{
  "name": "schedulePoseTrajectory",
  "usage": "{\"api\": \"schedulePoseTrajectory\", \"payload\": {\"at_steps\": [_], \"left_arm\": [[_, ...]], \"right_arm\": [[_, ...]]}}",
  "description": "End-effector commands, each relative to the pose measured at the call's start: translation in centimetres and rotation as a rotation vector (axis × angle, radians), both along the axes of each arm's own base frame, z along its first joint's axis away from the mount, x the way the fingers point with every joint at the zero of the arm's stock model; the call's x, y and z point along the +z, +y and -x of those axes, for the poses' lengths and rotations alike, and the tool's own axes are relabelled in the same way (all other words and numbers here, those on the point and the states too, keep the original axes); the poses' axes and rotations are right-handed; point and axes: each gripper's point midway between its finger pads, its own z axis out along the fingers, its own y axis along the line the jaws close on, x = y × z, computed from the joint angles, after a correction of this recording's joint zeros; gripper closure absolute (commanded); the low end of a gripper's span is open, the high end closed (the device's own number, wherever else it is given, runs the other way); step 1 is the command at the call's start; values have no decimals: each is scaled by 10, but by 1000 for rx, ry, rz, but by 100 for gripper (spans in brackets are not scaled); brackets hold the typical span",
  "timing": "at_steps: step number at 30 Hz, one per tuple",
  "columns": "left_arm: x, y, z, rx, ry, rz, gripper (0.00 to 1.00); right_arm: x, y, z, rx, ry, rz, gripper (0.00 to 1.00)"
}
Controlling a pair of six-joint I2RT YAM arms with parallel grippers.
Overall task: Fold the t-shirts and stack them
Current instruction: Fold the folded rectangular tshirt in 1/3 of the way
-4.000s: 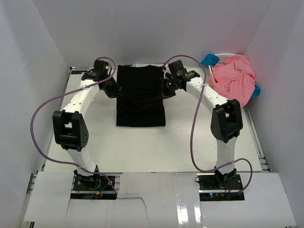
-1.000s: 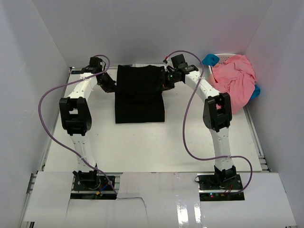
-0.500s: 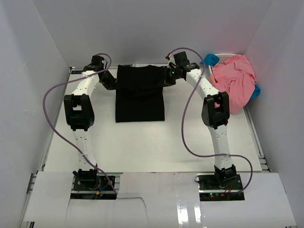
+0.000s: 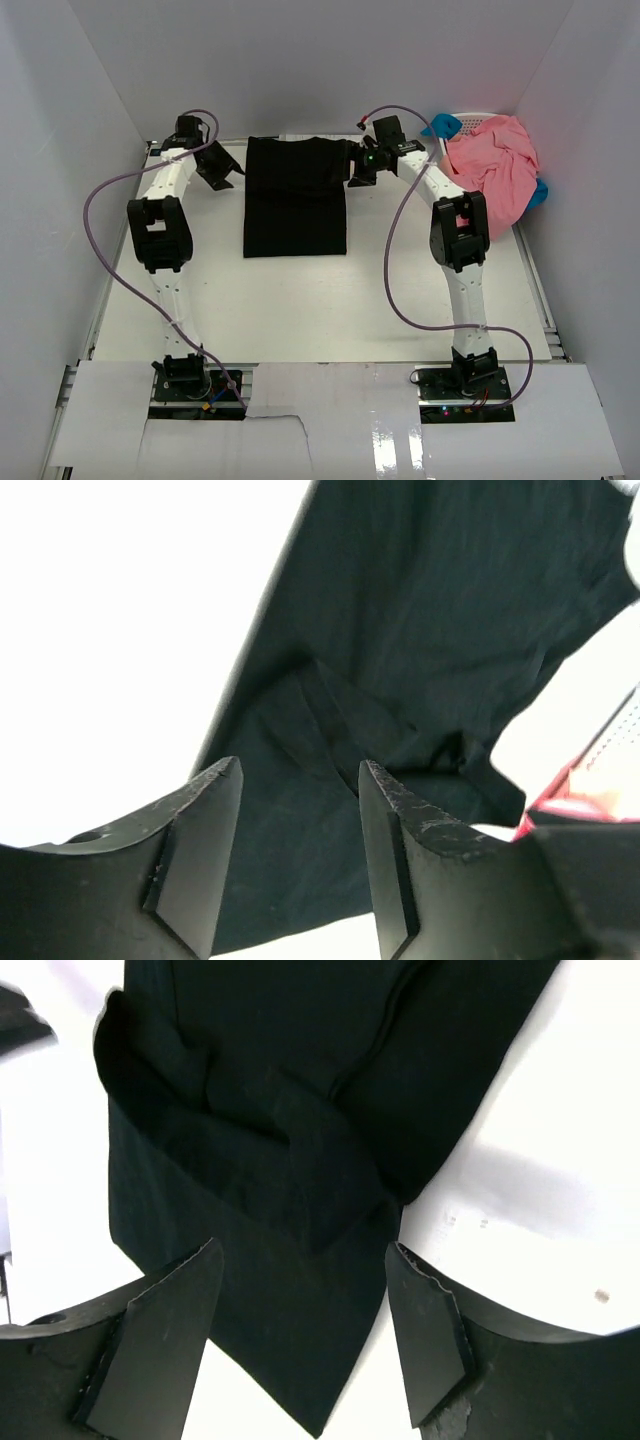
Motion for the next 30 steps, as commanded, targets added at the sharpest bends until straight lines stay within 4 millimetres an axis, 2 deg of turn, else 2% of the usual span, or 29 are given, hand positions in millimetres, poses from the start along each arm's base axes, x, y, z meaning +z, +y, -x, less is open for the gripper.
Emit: {"api": "schedulePoseTrajectory", "payload": {"at_steps": [1,2,3,4,5,6,7,8,9,10,11,12,13,14,15,16,17,18,23,24,26,28,30], "left_arm": [[115,39,-18,62,-294,-94,38],[124,49,-18,90,-315,-145,38],[124,51,-12,83,-317,-168,38],[145,48,-3,74,-357,-168,38],[151,44,2,61,-382,-161,38],[127,37,17,32,-335,-143,38],[144,20,32,-8,-382,-115,39],[147,2,39,-66,-416,-61,39],[142,-10,49,-104,-417,-25,40],[123,-41,75,-184,-381,22,41],[122,-58,83,-239,-398,67,42],[116,-69,91,-272,-389,90,44],[97,-86,108,-319,-348,108,47],[95,-95,113,-344,-357,116,48],[89,-101,119,-359,-348,120,50],[84,-111,127,-385,-339,129,55],[74,-115,133,-394,-329,139,71],[68,-117,136,-399,-323,141,75],[40,-129,140,-438,-279,165,85],[27,-132,140,-446,-254,168,93],[20,-140,139,-469,-245,180,100],[3,-147,140,-478,-213,182,100],[-5,-152,137,-476,-199,195,100]], "right_arm": [[60,3,5,34,-148,-73,29],[60,3,13,39,-146,-76,29],[60,4,19,49,-141,-81,29],[58,5,31,63,-128,-84,30],[59,7,34,72,-137,-92,30],[58,11,42,92,-128,-105,31],[60,17,49,111,-125,-114,32],[56,21,56,135,-109,-126,33],[56,27,61,151,-97,-138,35],[50,36,67,175,-76,-148,37],[53,43,69,201,-71,-170,42],[50,49,71,211,-51,-178,65],[35,56,73,227,-14,-180,76],[33,61,74,243,4,-196,86],[35,66,72,249,-1,-207,92],[25,71,72,249,21,-209,92],[24,75,68,248,6,-216,92],[21,75,68,243,13,-213,92],[-2,84,59,233,39,-215,92],[-5,84,58,233,41,-211,92],[-15,85,57,228,52,-202,92],[-24,86,54,221,60,-194,92],[-30,86,51,213,63,-186,92]]}}
